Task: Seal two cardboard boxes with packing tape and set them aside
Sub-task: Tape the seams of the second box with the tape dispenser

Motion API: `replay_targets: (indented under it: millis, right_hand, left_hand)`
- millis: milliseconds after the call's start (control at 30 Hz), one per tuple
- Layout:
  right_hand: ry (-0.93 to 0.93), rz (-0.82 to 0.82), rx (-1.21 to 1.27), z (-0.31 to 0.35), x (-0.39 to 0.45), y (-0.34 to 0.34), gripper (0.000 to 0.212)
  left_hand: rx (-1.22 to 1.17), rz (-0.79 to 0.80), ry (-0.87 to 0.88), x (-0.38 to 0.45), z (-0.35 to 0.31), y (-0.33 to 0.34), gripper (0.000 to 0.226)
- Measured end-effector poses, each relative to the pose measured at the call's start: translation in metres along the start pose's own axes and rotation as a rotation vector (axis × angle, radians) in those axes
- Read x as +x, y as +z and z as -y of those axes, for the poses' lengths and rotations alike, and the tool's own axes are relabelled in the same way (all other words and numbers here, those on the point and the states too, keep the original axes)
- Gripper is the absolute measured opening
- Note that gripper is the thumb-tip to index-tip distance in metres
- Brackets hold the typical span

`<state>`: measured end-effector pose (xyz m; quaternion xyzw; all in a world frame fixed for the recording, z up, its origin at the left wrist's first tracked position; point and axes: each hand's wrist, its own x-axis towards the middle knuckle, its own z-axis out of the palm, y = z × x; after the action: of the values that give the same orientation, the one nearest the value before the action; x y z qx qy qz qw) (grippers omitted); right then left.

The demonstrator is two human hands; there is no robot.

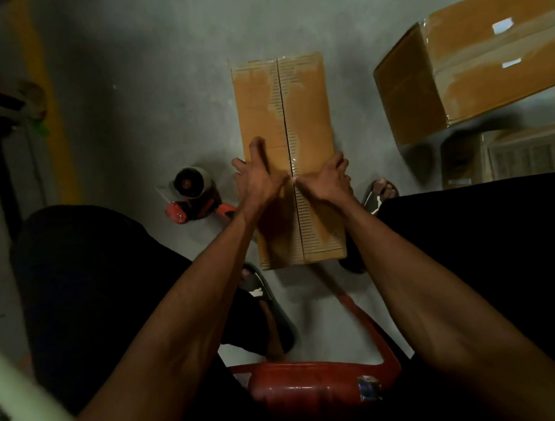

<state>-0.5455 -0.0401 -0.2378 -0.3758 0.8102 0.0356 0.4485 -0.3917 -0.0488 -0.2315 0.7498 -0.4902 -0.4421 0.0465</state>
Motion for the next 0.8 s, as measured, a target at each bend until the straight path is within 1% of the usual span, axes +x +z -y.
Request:
replay_targets:
  millis: [67, 233, 300, 400, 467, 500, 600, 733, 800]
  right_hand:
    - [0.010, 0.016, 0.039, 0.000, 0.002, 0.002, 0.134]
    - [0.046, -0.036, 0.039, 0.002, 0.012, 0.014, 0.132]
    - [0.061, -0.021, 0.053, 0.003, 0.016, 0.014, 0.134]
    - [0.055, 0.003, 0.109, 0.012, 0.026, 0.003, 0.136]
    - [0.021, -0.027, 0.110, 0.019, 0.033, -0.001, 0.132]
    - [0.015, -0.041, 0.104, 0.022, 0.035, -0.001, 0.130]
    - [0.015, -0.066, 0.068, 0.023, 0.037, 0.001, 0.126]
    - [0.009, -0.017, 0.139, 0.027, 0.045, -0.010, 0.124]
    - [-0.009, -0.041, 0.142, 0.034, 0.052, -0.015, 0.119]
  left_hand:
    - [-0.027, 0.012, -0.020, -0.001, -0.001, -0.001, 0.096]
    - [-0.059, 0.006, -0.026, 0.010, 0.002, 0.001, 0.090]
    - [-0.068, 0.014, -0.020, 0.012, 0.003, 0.004, 0.086]
    - [-0.205, 0.022, -0.069, 0.021, 0.000, 0.004, 0.067]
    - [-0.273, -0.025, -0.072, 0.028, -0.002, 0.005, 0.053]
    - [-0.269, -0.055, -0.055, 0.031, -0.003, 0.007, 0.050]
    - [-0.214, -0.104, -0.019, 0.035, -0.004, 0.013, 0.051]
    - [-0.226, -0.126, -0.010, 0.043, -0.010, 0.007, 0.055]
    - [-0.210, -0.148, 0.016, 0.052, -0.016, 0.000, 0.062]
